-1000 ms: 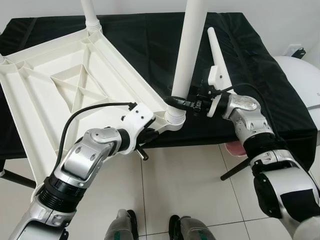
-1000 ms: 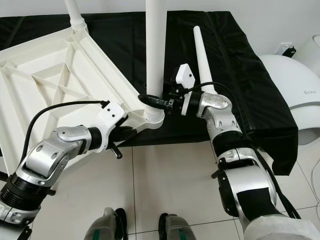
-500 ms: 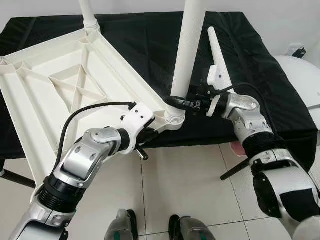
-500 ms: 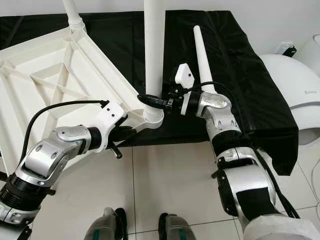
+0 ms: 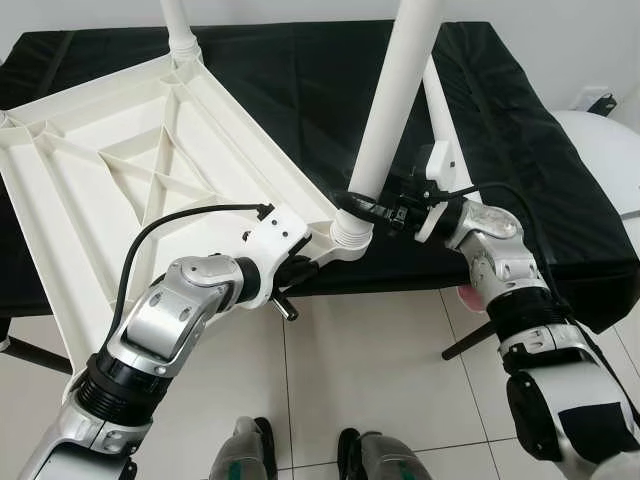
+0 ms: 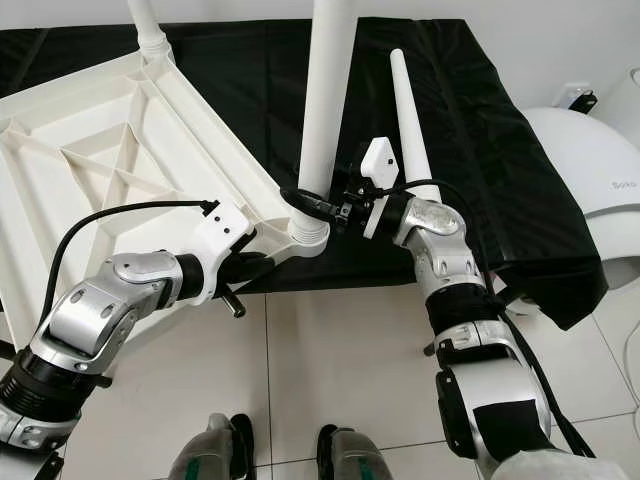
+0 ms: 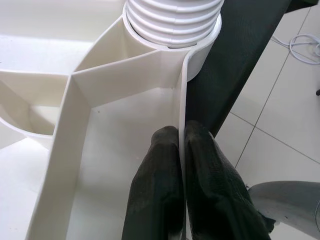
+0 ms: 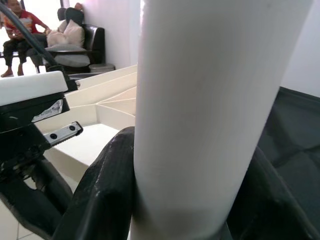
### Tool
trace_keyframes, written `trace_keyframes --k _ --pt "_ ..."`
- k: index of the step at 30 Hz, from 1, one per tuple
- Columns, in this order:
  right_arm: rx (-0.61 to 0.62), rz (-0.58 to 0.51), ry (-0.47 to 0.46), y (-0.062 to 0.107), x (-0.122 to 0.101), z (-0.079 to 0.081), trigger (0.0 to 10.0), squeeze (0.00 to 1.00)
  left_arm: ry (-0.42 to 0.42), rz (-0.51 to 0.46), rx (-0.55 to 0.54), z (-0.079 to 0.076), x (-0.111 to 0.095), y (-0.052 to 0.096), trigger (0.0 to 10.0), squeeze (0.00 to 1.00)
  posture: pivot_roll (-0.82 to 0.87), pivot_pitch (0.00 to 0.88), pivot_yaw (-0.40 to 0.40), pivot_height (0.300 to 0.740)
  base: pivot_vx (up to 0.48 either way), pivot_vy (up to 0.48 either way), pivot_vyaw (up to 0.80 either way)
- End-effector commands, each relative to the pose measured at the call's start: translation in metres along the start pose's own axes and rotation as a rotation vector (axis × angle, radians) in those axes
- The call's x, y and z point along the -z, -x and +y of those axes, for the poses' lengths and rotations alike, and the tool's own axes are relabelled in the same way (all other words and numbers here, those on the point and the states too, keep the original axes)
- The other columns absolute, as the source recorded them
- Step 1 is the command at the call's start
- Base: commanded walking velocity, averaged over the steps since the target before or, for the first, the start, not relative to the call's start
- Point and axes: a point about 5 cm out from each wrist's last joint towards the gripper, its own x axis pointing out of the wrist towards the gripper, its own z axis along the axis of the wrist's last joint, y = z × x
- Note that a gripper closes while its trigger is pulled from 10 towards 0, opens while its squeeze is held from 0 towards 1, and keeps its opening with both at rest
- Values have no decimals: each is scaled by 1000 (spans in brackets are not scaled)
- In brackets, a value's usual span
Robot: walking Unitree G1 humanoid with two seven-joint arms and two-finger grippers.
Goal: Building children table
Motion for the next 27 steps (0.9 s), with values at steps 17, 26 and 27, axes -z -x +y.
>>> trace_keyframes --k 17,26,27 --pt "137 -8 5 2 -2 9 10000 0 -3 -40 18 -4 -9 4 10000 0 -20 192 -34 740 0 0 0" --pt "189 -6 22 -5 -7 14 10000 0 1 -44 9 -3 -9 3 10000 0 -24 194 -42 740 0 0 0" --pt "189 -6 22 -5 -7 14 10000 0 1 -44 9 -3 -9 3 10000 0 -24 194 -42 740 0 0 0"
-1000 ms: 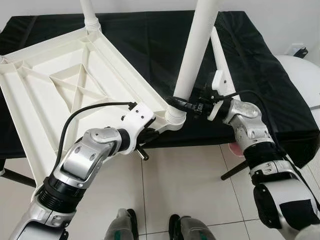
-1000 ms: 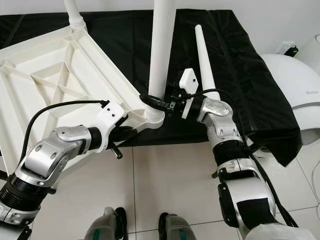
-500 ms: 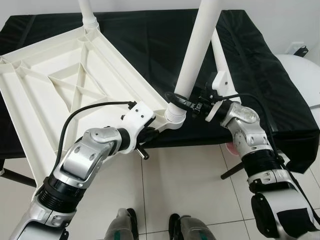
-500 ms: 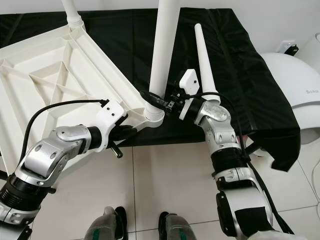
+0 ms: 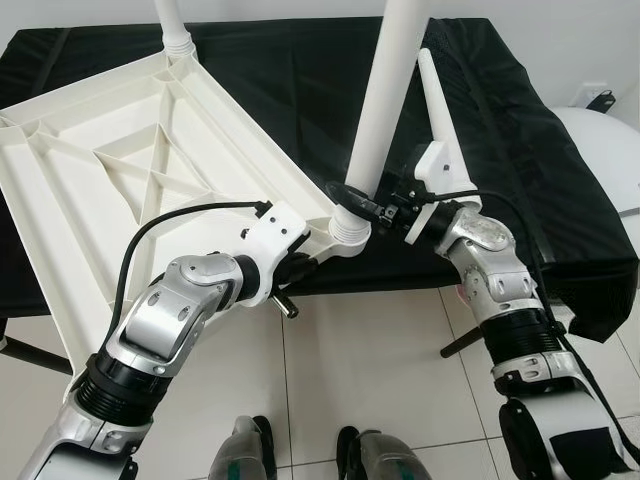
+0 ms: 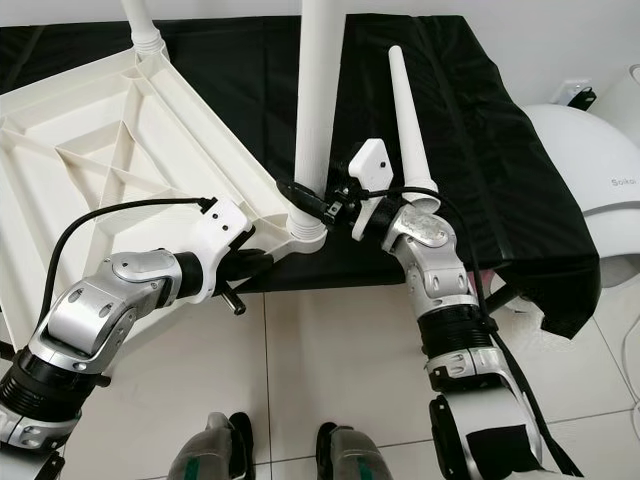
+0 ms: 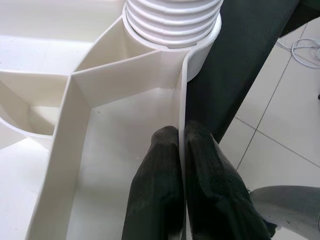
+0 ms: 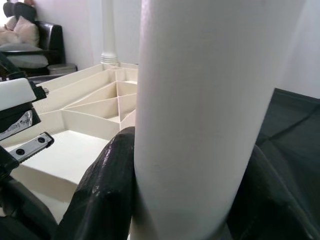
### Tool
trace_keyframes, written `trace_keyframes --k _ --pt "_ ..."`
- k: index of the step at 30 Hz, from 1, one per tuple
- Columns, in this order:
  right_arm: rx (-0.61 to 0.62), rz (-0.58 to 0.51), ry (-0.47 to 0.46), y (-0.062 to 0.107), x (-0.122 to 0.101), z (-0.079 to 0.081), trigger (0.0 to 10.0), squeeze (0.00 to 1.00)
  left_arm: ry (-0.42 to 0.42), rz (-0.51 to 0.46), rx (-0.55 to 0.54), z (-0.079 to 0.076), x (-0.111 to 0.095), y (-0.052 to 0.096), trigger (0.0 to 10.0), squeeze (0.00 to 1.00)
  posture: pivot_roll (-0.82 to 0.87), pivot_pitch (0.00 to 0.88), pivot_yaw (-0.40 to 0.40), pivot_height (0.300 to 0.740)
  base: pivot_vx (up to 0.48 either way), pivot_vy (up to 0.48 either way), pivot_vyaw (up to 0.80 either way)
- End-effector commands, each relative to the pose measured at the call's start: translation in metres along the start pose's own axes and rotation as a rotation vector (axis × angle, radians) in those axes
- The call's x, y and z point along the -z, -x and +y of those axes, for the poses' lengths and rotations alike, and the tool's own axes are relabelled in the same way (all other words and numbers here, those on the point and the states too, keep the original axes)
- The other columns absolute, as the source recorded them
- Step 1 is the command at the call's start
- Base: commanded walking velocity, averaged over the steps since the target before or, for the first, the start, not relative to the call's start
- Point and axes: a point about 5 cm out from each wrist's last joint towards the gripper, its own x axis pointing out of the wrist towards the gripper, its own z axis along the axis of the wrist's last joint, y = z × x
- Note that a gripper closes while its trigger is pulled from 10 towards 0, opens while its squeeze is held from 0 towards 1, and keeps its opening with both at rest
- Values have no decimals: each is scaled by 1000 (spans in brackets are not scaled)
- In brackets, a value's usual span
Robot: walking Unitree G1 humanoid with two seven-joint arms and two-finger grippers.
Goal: Building children table
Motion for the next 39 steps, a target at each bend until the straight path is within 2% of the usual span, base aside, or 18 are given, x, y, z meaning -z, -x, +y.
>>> trace_keyframes --k 1,6,20,39 --pt "37 10 17 1 -1 1 10000 0 -3 -33 28 -5 -7 2 10000 0 -24 195 -44 740 0 0 0" --pt "114 13 32 1 -3 1 10000 0 0 -37 24 -4 -8 2 10000 0 -30 197 -47 740 0 0 0" --pt "197 13 24 7 -2 4 10000 0 1 -40 25 -4 -9 2 10000 0 -35 198 -44 740 0 0 0" --pt "310 -19 9 8 -6 18 10000 0 -4 -37 24 -2 -10 2 10000 0 -35 197 -37 740 0 0 0"
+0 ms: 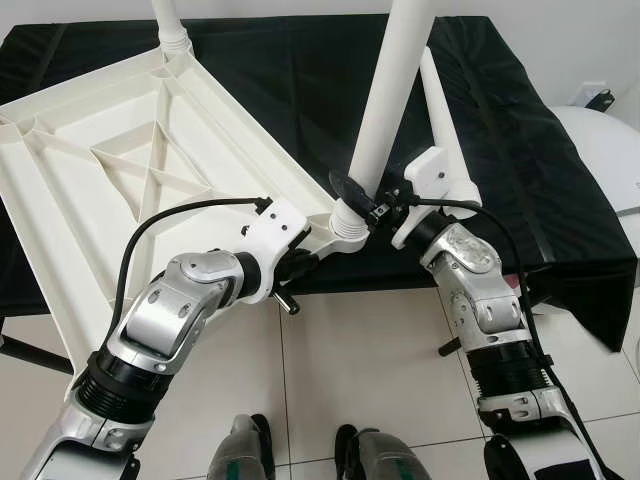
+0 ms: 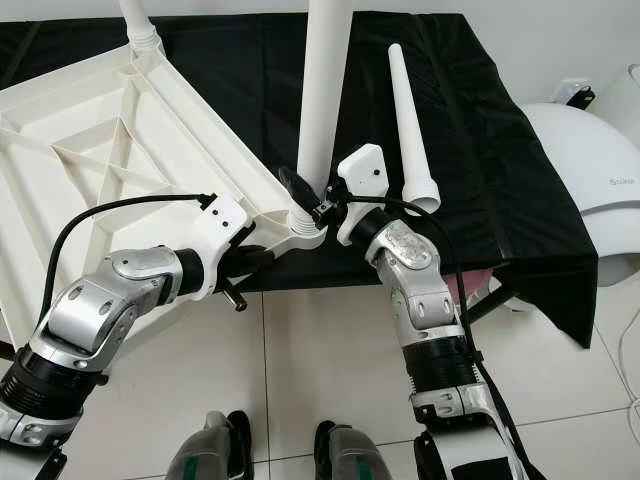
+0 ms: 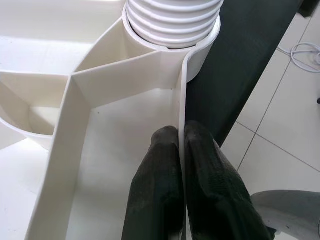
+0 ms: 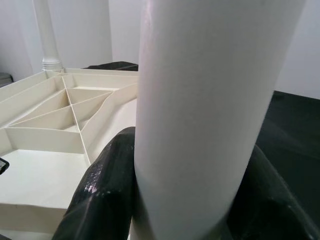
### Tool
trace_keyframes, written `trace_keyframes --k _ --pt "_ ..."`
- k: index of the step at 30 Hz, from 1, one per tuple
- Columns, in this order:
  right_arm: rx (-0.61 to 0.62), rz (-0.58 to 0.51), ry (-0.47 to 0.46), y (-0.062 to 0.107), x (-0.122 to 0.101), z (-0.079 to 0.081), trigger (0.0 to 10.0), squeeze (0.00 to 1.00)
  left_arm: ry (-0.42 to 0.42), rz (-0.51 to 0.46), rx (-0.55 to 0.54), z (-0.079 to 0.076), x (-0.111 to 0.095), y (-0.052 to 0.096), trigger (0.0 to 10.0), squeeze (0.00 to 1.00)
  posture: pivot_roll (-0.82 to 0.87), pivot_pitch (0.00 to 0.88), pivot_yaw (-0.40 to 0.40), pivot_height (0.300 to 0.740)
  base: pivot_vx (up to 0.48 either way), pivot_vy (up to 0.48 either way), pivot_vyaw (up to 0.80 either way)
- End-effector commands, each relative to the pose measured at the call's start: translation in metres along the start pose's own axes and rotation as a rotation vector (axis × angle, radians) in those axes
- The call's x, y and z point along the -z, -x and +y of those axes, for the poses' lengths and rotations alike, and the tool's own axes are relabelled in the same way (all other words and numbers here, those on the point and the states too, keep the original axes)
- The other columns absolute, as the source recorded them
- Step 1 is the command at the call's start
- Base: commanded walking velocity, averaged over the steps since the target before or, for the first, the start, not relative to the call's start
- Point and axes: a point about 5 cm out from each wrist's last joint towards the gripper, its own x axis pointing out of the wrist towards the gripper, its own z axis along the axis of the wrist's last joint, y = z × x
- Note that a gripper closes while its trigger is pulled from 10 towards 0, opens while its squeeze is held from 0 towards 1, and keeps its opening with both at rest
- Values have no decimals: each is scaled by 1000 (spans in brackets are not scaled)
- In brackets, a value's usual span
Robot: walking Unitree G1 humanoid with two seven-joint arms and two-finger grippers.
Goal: Building children table
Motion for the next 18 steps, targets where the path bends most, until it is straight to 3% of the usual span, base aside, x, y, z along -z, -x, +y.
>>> trace_keyframes --k 1,18 --pt "34 5 18 4 -1 -3 10000 0 -6 -25 29 -3 -7 2 10000 0 -35 197 -37 740 0 0 0" --pt "-11 6 33 8 1 12 10000 0 -7 -29 28 -3 -8 2 10000 0 -40 196 -38 740 0 0 0"
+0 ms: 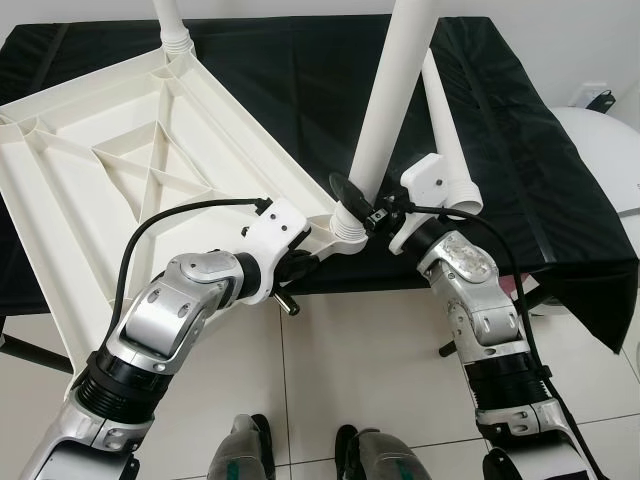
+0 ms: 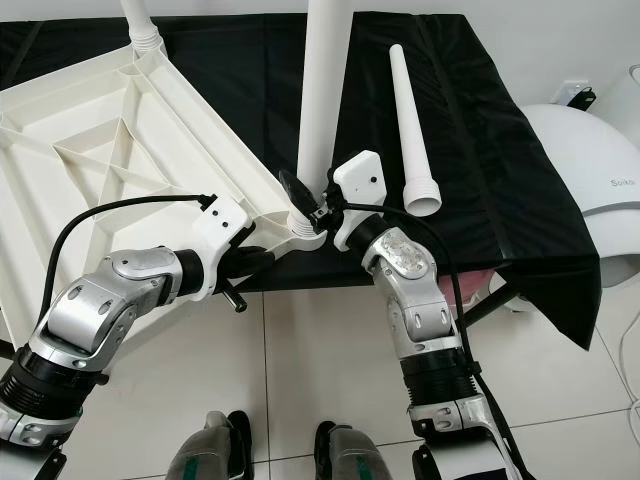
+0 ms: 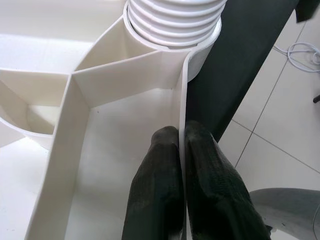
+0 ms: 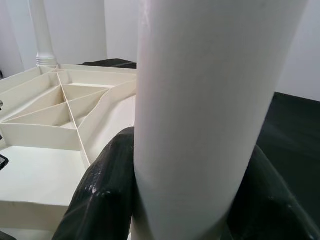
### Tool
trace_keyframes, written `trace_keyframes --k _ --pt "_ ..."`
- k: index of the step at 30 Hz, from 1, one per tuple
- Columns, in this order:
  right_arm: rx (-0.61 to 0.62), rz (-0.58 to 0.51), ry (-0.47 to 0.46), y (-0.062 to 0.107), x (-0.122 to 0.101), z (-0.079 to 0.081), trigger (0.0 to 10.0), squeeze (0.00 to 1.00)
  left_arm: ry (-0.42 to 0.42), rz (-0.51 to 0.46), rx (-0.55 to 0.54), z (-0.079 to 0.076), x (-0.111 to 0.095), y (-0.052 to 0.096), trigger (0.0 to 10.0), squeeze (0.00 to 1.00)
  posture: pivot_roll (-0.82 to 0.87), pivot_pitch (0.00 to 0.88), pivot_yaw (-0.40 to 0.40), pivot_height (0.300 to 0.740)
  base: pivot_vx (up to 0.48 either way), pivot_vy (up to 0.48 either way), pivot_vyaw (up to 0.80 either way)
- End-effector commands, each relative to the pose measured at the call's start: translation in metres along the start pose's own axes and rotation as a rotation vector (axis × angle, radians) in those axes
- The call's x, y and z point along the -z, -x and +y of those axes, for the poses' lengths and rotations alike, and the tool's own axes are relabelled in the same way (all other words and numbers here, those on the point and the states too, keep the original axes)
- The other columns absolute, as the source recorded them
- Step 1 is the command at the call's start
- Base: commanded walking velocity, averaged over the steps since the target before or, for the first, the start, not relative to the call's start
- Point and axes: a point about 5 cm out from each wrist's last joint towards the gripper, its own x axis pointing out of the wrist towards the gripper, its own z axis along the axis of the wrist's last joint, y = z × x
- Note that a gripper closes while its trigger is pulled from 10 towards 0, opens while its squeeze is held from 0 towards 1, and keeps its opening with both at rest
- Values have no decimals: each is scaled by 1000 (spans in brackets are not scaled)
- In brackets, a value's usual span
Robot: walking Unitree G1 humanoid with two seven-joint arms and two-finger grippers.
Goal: Building children table
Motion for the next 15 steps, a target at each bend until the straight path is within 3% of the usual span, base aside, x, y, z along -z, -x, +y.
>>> trace_keyframes --k 1,15 --pt "-15 5 10 3 1 4 10000 0 -14 -34 23 -2 -8 2 10000 0 -40 197 -38 740 0 0 0" --pt "46 34 52 5 6 7 10000 0 -14 -33 21 -1 -9 3 10000 0 -40 203 -35 740 0 0 0"
